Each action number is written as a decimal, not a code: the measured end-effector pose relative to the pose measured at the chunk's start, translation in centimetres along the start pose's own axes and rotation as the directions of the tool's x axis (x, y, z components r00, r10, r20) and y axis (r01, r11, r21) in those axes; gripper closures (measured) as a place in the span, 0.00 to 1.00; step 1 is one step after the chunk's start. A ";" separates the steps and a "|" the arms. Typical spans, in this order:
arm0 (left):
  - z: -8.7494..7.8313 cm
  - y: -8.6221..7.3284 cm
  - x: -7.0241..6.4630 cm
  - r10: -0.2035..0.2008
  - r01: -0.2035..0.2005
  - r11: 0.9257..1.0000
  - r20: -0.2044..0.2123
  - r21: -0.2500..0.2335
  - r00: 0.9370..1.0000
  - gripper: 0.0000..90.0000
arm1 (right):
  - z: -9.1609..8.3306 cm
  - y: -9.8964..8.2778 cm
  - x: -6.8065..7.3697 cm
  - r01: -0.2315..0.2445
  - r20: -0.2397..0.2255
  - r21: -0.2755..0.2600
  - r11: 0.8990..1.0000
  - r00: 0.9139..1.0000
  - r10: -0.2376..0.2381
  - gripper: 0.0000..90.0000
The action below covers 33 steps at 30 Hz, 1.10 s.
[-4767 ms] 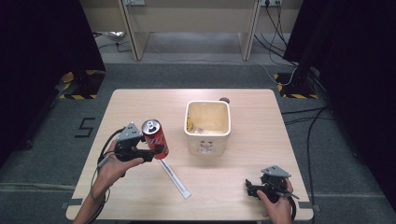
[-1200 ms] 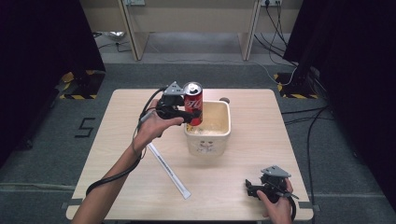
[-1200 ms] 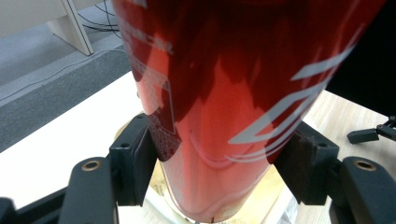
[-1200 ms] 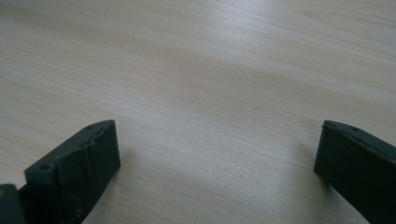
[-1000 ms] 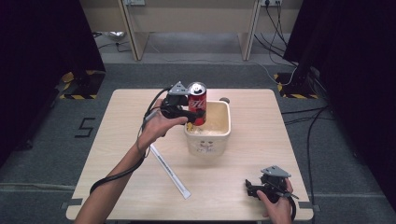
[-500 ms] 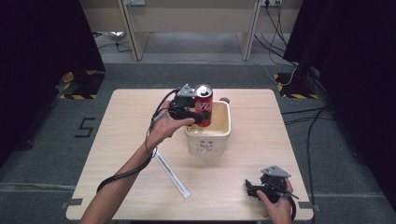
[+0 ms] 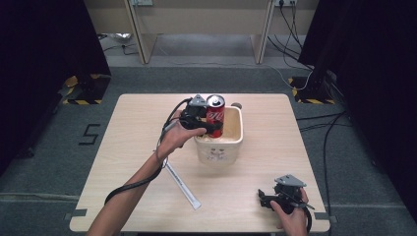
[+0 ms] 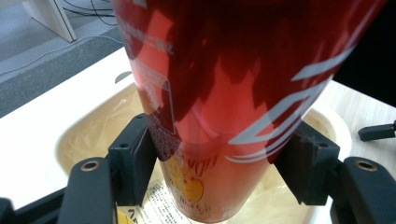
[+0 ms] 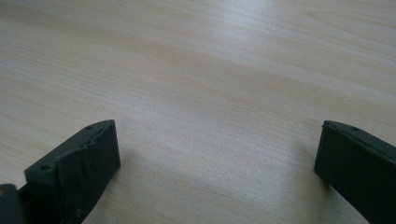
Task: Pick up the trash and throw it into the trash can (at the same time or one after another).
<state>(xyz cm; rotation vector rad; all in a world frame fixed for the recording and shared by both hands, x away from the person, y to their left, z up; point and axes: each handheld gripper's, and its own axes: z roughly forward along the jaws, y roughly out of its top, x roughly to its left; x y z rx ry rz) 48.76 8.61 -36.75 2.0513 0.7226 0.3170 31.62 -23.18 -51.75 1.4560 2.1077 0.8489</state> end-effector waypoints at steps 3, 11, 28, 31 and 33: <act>0.1 -0.2 0.0 -0.011 0.011 1.000 0.003 0.012 1.000 0.37 | 0.0 0.0 0.0 0.002 0.000 -0.002 1.000 1.000 -0.002 0.00; 0.3 -0.4 0.4 -0.017 0.017 1.000 -0.010 0.012 1.000 0.37 | 0.0 0.0 0.0 0.004 -0.002 -0.001 1.000 1.000 -0.004 0.00; 0.8 -1.2 1.9 -0.039 0.040 0.999 -0.062 0.017 0.997 0.37 | 0.0 0.0 0.1 0.004 -0.005 0.001 1.000 1.000 -0.004 0.00; 0.9 -1.4 2.2 -0.040 0.042 0.999 -0.064 0.027 0.997 0.37 | 0.0 0.0 0.1 0.003 -0.005 0.001 1.000 1.000 -0.003 0.00; 1.0 -1.4 2.2 -0.042 0.044 0.999 -0.065 0.027 0.997 0.37 | 0.0 0.0 0.1 0.003 -0.005 0.001 1.000 1.000 -0.003 0.00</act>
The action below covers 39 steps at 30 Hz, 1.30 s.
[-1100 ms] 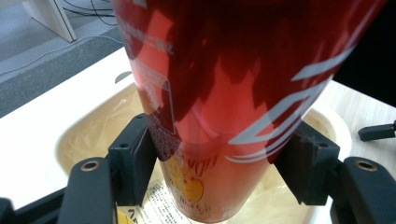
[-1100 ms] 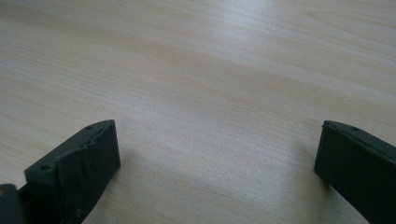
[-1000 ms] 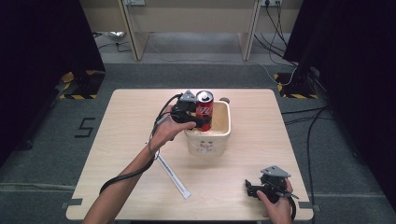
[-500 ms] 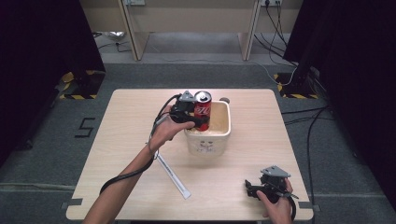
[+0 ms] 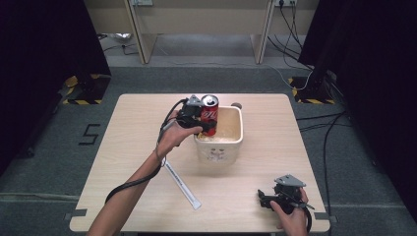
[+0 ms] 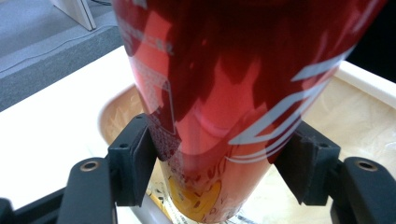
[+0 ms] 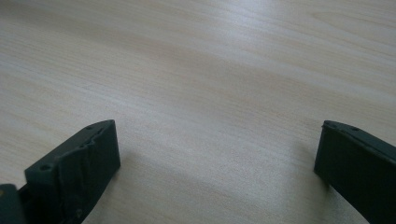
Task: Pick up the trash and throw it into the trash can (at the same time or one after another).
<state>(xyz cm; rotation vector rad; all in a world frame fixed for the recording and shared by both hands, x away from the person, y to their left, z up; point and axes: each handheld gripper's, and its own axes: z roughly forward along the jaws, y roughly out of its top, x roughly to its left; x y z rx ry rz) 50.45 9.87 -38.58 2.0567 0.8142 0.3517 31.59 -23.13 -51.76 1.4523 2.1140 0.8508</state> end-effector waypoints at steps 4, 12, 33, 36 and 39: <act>0.1 0.0 0.2 -0.009 0.009 1.000 -0.004 -0.003 1.000 0.37 | 0.0 0.0 0.0 0.000 0.000 0.000 1.000 1.000 0.000 0.00; 0.0 0.0 0.3 -0.010 0.010 1.000 -0.017 -0.014 1.000 0.37 | 0.0 0.0 0.0 0.004 -0.001 -0.001 1.000 1.000 -0.004 0.00; -1.6 0.7 -0.4 0.001 -0.001 0.998 -0.014 -0.055 1.000 0.30 | 0.0 0.0 0.0 0.005 -0.004 -0.001 1.000 1.000 -0.005 0.00; -1.9 0.8 -0.6 0.000 0.000 0.998 -0.013 -0.058 1.000 0.30 | 0.0 0.0 0.0 0.004 -0.004 -0.004 1.000 1.000 -0.004 0.00; -2.1 0.8 -0.7 -0.004 0.004 0.999 -0.005 -0.050 1.000 0.30 | 0.0 0.0 0.0 0.005 -0.005 -0.003 1.000 1.000 -0.005 0.00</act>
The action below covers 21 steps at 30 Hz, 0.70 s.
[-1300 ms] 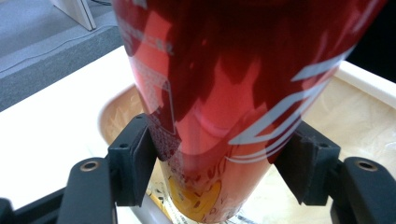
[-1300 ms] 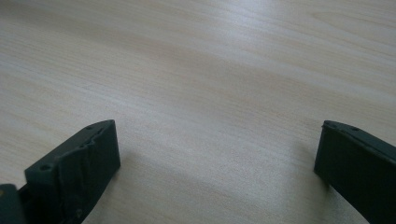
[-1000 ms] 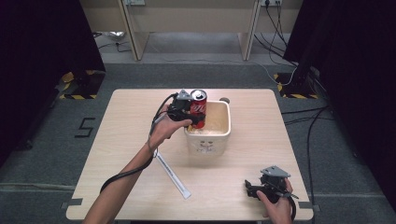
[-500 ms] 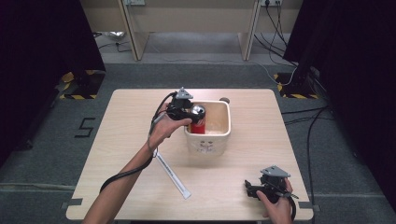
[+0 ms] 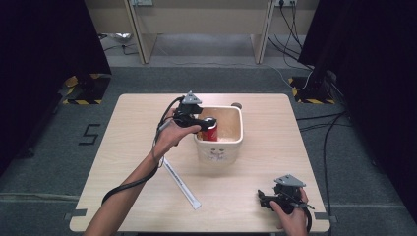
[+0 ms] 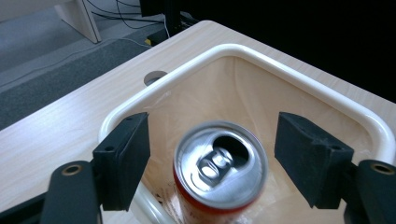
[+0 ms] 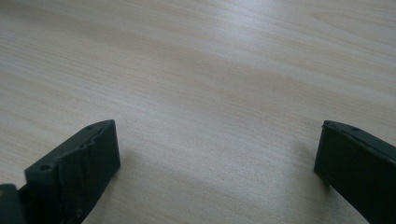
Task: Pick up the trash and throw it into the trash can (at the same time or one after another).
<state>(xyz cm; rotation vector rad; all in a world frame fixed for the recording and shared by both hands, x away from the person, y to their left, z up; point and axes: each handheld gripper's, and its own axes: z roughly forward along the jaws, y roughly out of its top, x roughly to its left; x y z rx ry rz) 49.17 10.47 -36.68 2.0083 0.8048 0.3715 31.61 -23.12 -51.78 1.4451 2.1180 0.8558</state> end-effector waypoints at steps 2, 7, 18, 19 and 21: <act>-0.2 0.0 0.0 -0.003 0.003 1.000 0.003 0.002 1.000 0.30 | 0.0 0.0 0.0 0.000 0.000 0.000 1.000 1.000 0.000 0.00; -0.9 0.2 -0.2 -0.015 0.015 1.000 0.012 -0.010 1.000 0.29 | 0.0 0.0 0.0 -0.002 0.000 0.000 1.000 1.000 0.002 0.00; -3.8 -0.5 -0.9 -0.016 0.017 0.999 0.030 -0.050 0.999 0.27 | 0.0 0.0 0.0 -0.001 0.000 0.000 1.000 1.000 0.001 0.00; -4.2 -0.6 -1.0 -0.018 0.019 0.998 0.030 -0.052 0.999 0.27 | 0.0 0.0 0.0 0.000 0.001 -0.001 1.000 1.000 0.000 0.00; -4.9 -0.9 -1.0 -0.022 0.024 0.998 0.035 -0.060 0.999 0.27 | 0.0 0.0 0.0 0.000 0.000 -0.001 1.000 1.000 0.000 0.00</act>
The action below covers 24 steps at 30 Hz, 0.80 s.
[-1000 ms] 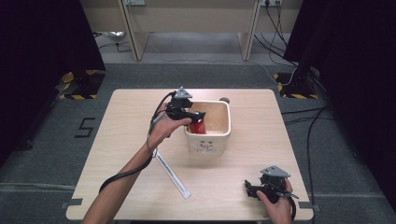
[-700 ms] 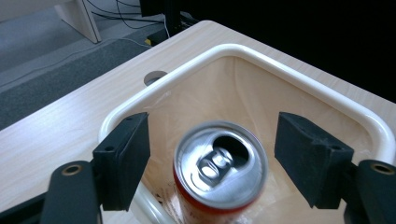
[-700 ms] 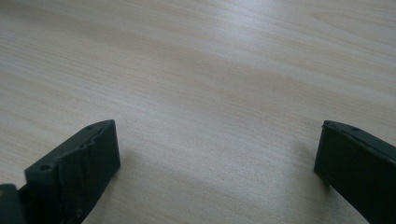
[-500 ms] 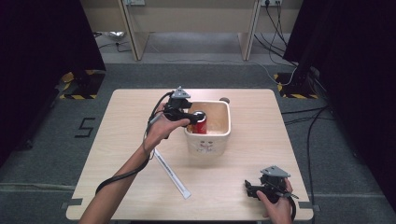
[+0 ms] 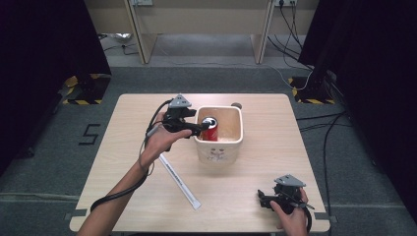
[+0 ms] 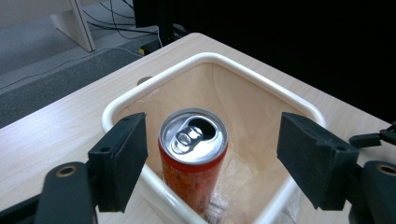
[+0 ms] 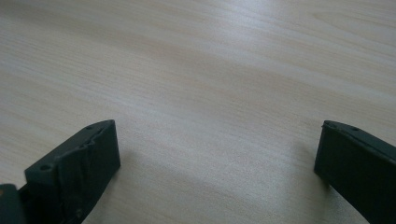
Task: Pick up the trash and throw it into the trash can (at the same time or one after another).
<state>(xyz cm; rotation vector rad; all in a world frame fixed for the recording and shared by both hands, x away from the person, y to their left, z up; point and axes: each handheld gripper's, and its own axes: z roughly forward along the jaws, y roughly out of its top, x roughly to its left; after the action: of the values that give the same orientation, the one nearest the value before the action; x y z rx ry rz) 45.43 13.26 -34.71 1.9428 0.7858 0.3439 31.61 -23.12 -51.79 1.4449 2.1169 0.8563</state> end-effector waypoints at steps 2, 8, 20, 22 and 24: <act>-0.7 -0.3 -0.1 0.001 -0.001 1.000 -0.001 -0.003 1.000 0.27 | 0.0 0.0 0.0 0.001 0.001 0.000 1.000 1.000 -0.001 0.00; -2.7 -1.6 -0.1 -0.004 0.004 1.000 -0.012 -0.008 1.000 0.27 | 0.0 0.0 0.0 0.001 0.001 0.000 1.000 1.000 -0.001 0.00; -4.8 -5.4 1.8 -0.058 0.059 0.998 -0.073 0.005 0.996 0.28 | 0.0 0.0 0.0 0.001 0.000 0.001 1.000 1.000 -0.001 0.00; -4.9 -6.0 2.1 -0.066 0.067 0.998 -0.085 0.006 0.994 0.28 | 0.0 0.0 0.0 0.001 0.001 0.000 1.000 1.000 -0.001 0.00; -5.1 -6.4 2.5 -0.073 0.074 0.997 -0.096 0.004 0.993 0.28 | 0.0 0.0 0.0 0.001 0.000 0.001 1.000 1.000 -0.001 0.00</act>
<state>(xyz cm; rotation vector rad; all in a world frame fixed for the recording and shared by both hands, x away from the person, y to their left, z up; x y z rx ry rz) 42.07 20.44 -38.04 1.9101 0.9197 0.3926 31.61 -23.13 -51.79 1.4443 2.1180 0.8544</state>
